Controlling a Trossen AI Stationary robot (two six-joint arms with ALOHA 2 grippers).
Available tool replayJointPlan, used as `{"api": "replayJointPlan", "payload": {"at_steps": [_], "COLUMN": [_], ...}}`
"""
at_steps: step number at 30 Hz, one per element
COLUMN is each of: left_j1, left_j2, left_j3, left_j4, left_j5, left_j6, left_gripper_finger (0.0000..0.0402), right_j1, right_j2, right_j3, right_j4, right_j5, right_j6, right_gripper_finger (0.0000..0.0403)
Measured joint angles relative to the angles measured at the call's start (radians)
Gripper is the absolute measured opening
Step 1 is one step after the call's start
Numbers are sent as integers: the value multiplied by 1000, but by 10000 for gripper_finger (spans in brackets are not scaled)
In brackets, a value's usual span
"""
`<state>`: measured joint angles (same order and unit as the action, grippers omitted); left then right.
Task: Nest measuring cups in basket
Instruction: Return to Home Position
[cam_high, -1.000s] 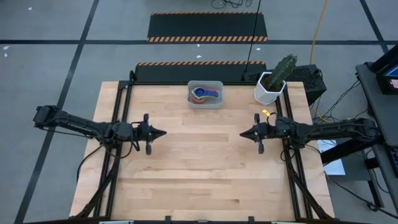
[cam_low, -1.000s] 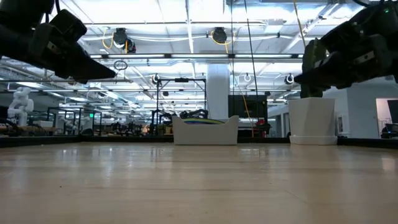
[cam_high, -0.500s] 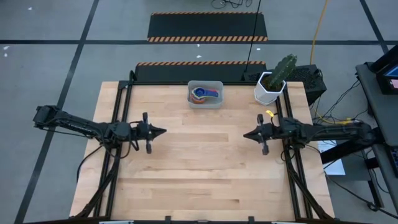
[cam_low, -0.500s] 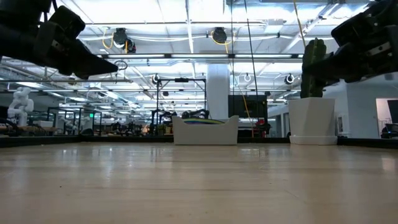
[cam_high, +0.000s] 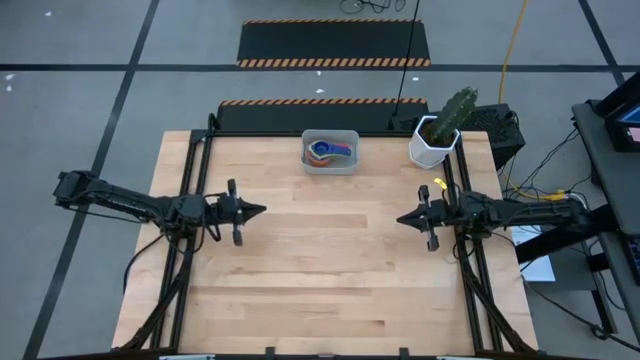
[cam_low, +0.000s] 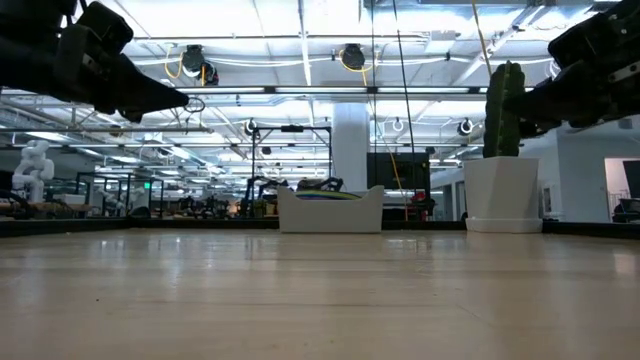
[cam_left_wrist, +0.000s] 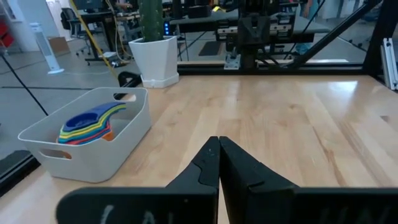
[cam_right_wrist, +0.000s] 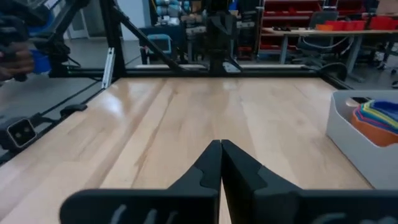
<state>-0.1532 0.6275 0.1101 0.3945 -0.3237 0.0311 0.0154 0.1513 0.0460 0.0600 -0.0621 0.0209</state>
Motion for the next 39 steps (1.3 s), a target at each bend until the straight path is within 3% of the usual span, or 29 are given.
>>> {"api": "replayJointPlan", "payload": {"at_steps": [7,11,39], "left_j1": [0,0,-17], "left_j2": [-40,-56,-74], "left_j3": [0,0,0], "left_j4": [-27,-27,-35], "left_j5": [0,0,9], "left_j6": [0,6,-7], "left_gripper_finger": [2,6,5], "right_j1": [76,75,58], "right_j2": [-92,-152,-147], "right_j3": [0,0,2], "right_j4": [-26,-28,-62], "right_j5": [9,-37,-40], "right_j6": [-18,-40,-50], "right_gripper_finger": [0,0,0]}}
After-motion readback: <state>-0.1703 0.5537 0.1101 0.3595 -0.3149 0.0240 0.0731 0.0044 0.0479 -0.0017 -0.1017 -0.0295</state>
